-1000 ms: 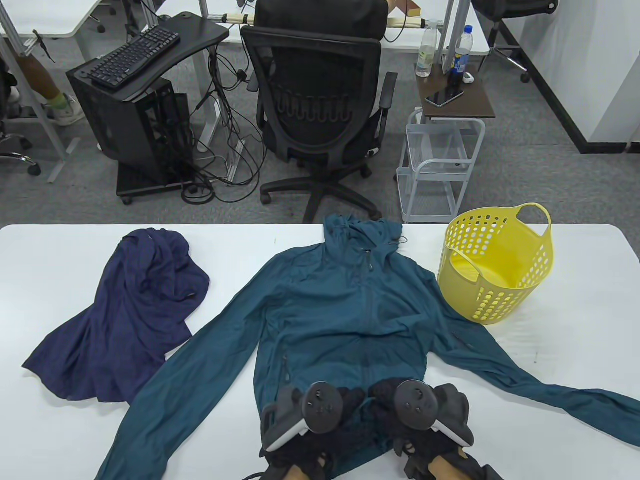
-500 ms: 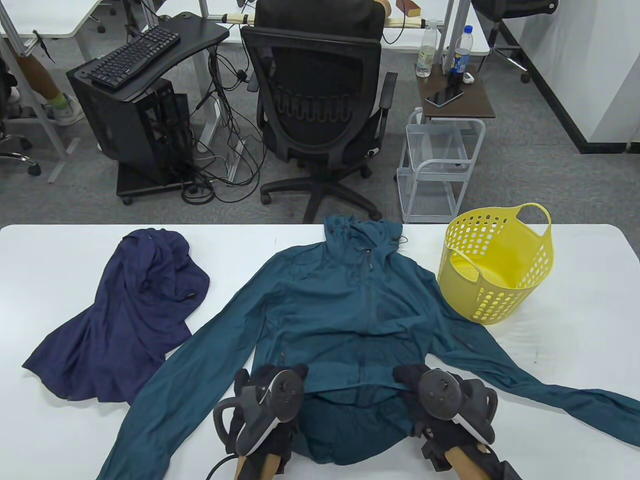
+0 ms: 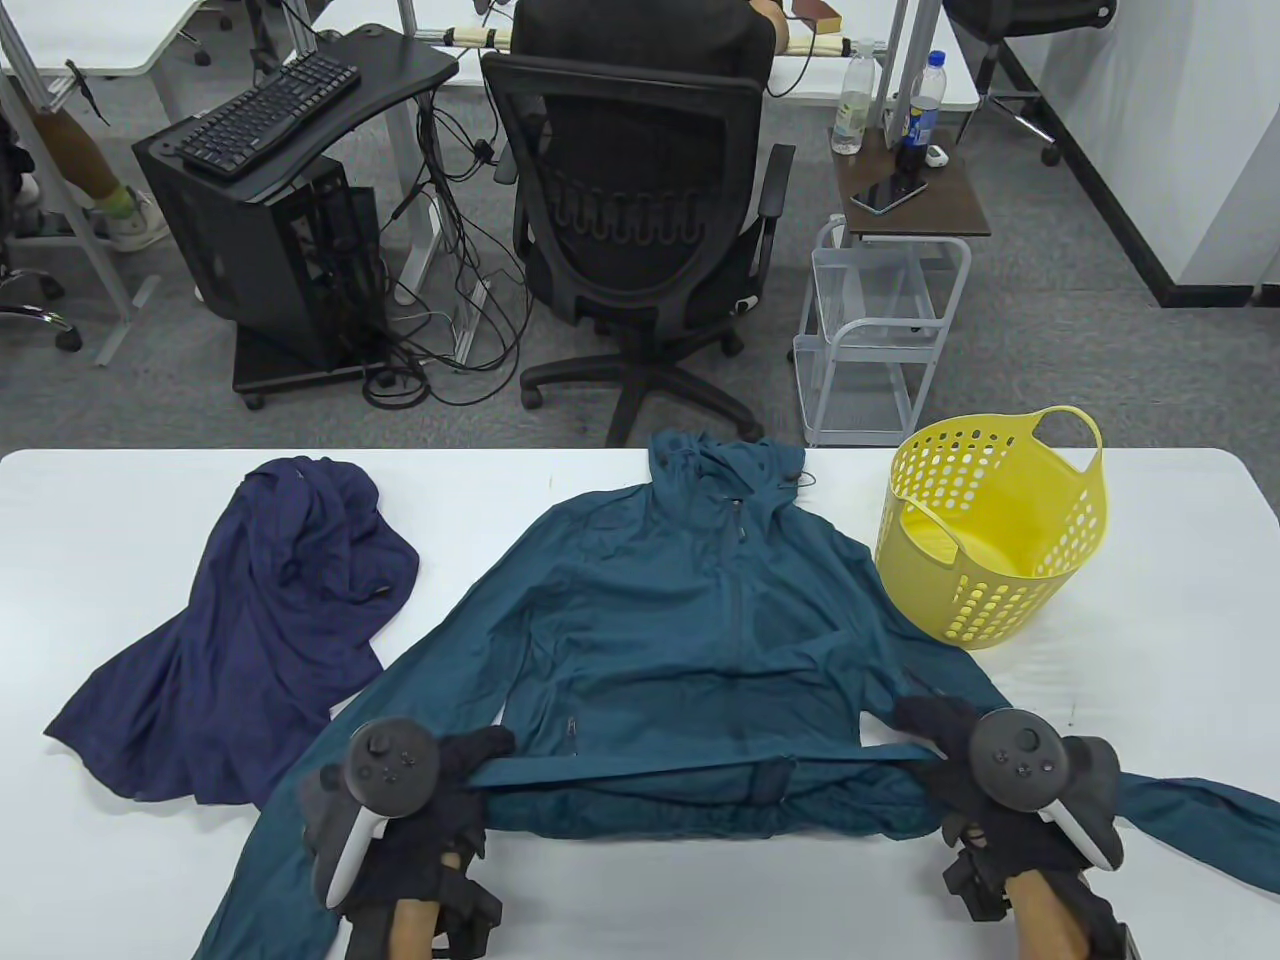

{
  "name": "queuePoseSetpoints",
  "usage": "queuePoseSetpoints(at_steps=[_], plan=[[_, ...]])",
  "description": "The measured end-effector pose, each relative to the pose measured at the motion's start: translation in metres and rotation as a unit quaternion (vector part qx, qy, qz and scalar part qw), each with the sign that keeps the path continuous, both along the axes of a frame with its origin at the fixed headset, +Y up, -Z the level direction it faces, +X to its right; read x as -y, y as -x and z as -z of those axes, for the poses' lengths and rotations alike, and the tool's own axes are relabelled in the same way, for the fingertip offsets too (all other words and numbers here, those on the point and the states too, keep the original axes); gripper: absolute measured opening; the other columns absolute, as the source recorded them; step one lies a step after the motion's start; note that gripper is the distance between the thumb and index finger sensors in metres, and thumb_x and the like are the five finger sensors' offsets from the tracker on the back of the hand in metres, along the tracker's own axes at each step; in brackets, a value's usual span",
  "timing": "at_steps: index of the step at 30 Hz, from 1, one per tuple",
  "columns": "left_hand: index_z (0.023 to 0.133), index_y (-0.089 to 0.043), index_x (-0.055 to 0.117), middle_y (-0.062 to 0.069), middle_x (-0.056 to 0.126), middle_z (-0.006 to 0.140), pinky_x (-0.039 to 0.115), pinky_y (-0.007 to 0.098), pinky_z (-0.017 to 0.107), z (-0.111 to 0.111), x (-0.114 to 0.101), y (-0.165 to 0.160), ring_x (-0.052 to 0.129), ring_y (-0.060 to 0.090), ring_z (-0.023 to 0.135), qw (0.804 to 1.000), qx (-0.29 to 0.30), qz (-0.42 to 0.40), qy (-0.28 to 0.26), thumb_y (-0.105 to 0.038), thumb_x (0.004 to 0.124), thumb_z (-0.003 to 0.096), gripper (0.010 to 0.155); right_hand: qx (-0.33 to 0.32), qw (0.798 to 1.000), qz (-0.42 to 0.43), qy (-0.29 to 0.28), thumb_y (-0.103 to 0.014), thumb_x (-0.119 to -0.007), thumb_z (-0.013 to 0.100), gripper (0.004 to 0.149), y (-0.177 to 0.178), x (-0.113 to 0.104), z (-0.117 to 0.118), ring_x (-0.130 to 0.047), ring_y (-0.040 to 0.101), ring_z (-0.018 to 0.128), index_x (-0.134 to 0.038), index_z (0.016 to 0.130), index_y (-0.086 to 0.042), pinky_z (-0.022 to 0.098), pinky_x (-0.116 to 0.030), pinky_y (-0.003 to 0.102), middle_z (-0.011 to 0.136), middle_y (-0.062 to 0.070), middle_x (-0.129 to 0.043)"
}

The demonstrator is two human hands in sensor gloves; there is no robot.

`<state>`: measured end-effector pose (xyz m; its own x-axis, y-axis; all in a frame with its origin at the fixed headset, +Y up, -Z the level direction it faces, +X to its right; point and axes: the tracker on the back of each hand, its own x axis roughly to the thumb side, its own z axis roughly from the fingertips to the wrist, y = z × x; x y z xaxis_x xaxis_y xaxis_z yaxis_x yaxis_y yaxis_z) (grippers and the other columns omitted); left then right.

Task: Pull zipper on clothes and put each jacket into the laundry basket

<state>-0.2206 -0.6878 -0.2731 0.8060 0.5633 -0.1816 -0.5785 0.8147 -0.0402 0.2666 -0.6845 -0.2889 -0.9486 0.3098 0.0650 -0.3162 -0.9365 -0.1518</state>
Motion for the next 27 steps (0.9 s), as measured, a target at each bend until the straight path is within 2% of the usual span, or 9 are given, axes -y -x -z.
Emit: queuePoseSetpoints(at_steps=[7, 11, 13, 15, 17, 20, 23, 25, 27], plan=[[0.07, -0.039, 0.095, -0.01, 0.1, 0.087, 0.062, 0.065, 0.066, 0.0, 0.007, 0.014, 0.092, 0.028, 0.086, 0.998, -0.047, -0.041, -0.006, -0.032, 0.075, 0.042, 0.034, 0.014, 0.999, -0.013, 0.032, -0.041, -0.091, 0.042, 0.058, -0.006, 0.005, 0.004, -0.078, 0.034, 0.096, -0.075, 0.097, -0.036, 0.07, -0.061, 0.06, 0.109, -0.007, -0.076], [0.07, -0.038, 0.094, -0.009, 0.097, 0.092, 0.055, 0.069, 0.068, 0.002, 0.005, 0.009, 0.085, 0.031, 0.092, 0.999, 0.022, -0.037, -0.009, -0.031, 0.075, 0.0426, 0.034, -0.042, 0.997, 0.047, 0.051, -0.034, -0.094, 0.045, 0.051, -0.012, 0.0, 0.0, -0.078, 0.033, 0.098, -0.08, 0.093, -0.039, 0.07, -0.061, 0.06, 0.109, -0.009, -0.077], [0.08, -0.044, 0.086, -0.012, 0.08, 0.106, 0.051, 0.068, 0.07, 0.004, 0.006, -0.002, 0.065, 0.03, 0.106, 0.982, 0.186, -0.024, 0.031, -0.04, 0.075, 0.0426, 0.039, -0.147, 0.971, 0.16, 0.099, -0.026, -0.091, 0.048, 0.046, -0.008, 0.002, 0.0, -0.067, 0.037, 0.104, -0.084, 0.091, -0.038, 0.073, -0.056, 0.062, 0.109, -0.008, -0.079], [0.09, -0.043, 0.076, -0.006, 0.066, 0.115, 0.047, 0.068, 0.071, 0.001, 0.01, -0.013, 0.049, 0.037, 0.109, 0.958, 0.26, -0.076, 0.096, -0.045, 0.077, 0.0415, 0.049, -0.227, 0.929, 0.247, 0.156, -0.019, -0.087, 0.046, 0.046, 0.0, 0.006, 0.002, -0.059, 0.039, 0.108, -0.088, 0.089, -0.036, 0.074, -0.048, 0.065, 0.109, -0.005, -0.079], [0.093, -0.041, 0.076, 0.001, 0.065, 0.115, 0.049, 0.069, 0.068, -0.001, 0.011, -0.023, 0.049, 0.041, 0.107, 0.943, 0.303, -0.109, 0.087, -0.051, 0.086, 0.0334, 0.062, -0.307, 0.872, 0.284, 0.256, -0.037, -0.09, 0.046, 0.051, 0.005, 0.012, 0.001, -0.042, 0.045, 0.11, -0.082, 0.097, -0.032, 0.073, -0.034, 0.069, 0.115, 0.0, -0.071], [0.097, -0.041, 0.072, -0.003, 0.064, 0.116, 0.048, 0.069, 0.069, -0.005, 0.006, -0.035, 0.047, 0.04, 0.107, 0.93, 0.338, -0.122, 0.077, -0.061, 0.089, 0.0256, 0.076, -0.348, 0.83, 0.37, 0.231, -0.057, -0.09, 0.046, 0.062, 0.004, 0.018, 0.006, -0.041, 0.049, 0.109, -0.081, 0.099, -0.028, 0.071, -0.033, 0.071, 0.114, 0.003, -0.074], [0.1, -0.041, 0.068, -0.003, 0.062, 0.118, 0.045, 0.069, 0.07, -0.001, 0.009, -0.047, 0.046, 0.04, 0.109, 0.931, 0.336, -0.119, 0.086, -0.063, 0.083, 0.0313, 0.074, -0.246, 0.869, 0.376, 0.207, -0.041, -0.086, 0.052, 0.047, -0.001, 0.024, 0.011, -0.048, 0.049, 0.108, -0.085, 0.096, -0.023, 0.072, -0.035, 0.071, 0.111, 0.004, -0.077], [0.102, -0.041, 0.064, -0.004, 0.06, 0.118, 0.043, 0.069, 0.071, 0.007, 0.021, -0.06, 0.046, 0.039, 0.11, 0.945, 0.291, -0.1, 0.113, -0.061, 0.076, 0.039, 0.067, -0.16, 0.932, 0.27, 0.179, -0.034, -0.085, 0.052, 0.042, 0.002, 0.035, 0.017, -0.063, 0.046, 0.104, -0.087, 0.092, -0.023, 0.071, -0.047, 0.069, 0.106, 0.004, -0.082], [0.101, -0.043, 0.065, -0.006, 0.062, 0.118, 0.043, 0.069, 0.072, 0.015, 0.036, -0.073, 0.049, 0.038, 0.109, 0.968, 0.218, -0.044, 0.113, -0.059, 0.074, 0.0398, 0.064, -0.125, 0.958, 0.169, 0.193, -0.029, -0.087, 0.051, 0.042, 0.012, 0.048, 0.021, -0.067, 0.045, 0.102, -0.086, 0.093, -0.025, 0.071, -0.05, 0.068, 0.107, 0.003, -0.081]])
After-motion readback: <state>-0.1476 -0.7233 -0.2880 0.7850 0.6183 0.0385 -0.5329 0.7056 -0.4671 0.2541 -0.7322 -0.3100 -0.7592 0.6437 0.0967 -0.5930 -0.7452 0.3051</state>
